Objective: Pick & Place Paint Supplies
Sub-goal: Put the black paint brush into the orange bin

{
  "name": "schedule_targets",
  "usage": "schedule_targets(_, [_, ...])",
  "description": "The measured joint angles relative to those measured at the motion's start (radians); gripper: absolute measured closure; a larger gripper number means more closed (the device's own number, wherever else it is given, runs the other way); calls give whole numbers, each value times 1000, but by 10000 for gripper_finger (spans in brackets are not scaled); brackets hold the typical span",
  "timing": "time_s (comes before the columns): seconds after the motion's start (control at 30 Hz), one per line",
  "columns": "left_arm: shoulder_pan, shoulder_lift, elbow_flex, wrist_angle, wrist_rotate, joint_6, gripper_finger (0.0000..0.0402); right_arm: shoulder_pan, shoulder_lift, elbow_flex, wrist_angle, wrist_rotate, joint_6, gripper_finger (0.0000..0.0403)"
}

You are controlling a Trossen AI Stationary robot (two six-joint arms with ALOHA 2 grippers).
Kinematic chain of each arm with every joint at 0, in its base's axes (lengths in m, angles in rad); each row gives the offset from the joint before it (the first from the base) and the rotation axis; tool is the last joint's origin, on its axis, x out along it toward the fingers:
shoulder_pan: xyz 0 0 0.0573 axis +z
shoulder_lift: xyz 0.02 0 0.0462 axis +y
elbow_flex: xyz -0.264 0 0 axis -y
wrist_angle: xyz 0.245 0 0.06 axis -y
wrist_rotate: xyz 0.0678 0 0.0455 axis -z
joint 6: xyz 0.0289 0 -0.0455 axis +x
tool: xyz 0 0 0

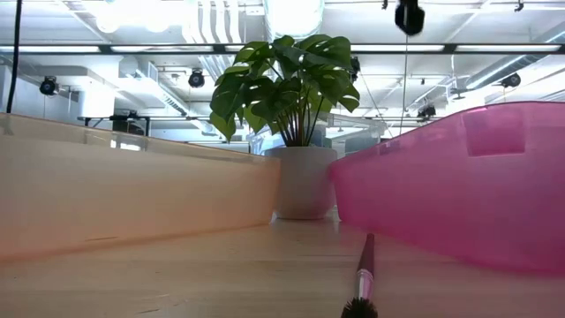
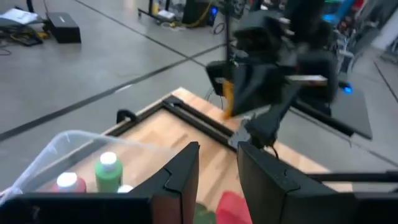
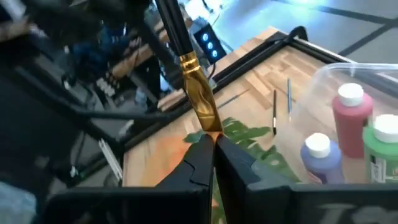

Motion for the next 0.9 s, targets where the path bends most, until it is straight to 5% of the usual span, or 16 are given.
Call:
schedule_targets(0.2, [38, 7, 0, 150, 115, 76, 229, 95, 113, 179, -102, 65, -65, 395])
schedule_targets(0.4, [40, 22, -1, 257, 112, 170, 168, 124, 216, 292, -105, 71, -83, 395])
schedule_targets(0.9, [48, 58, -1, 338, 140, 210, 190, 151, 324, 382, -95, 63, -98, 395])
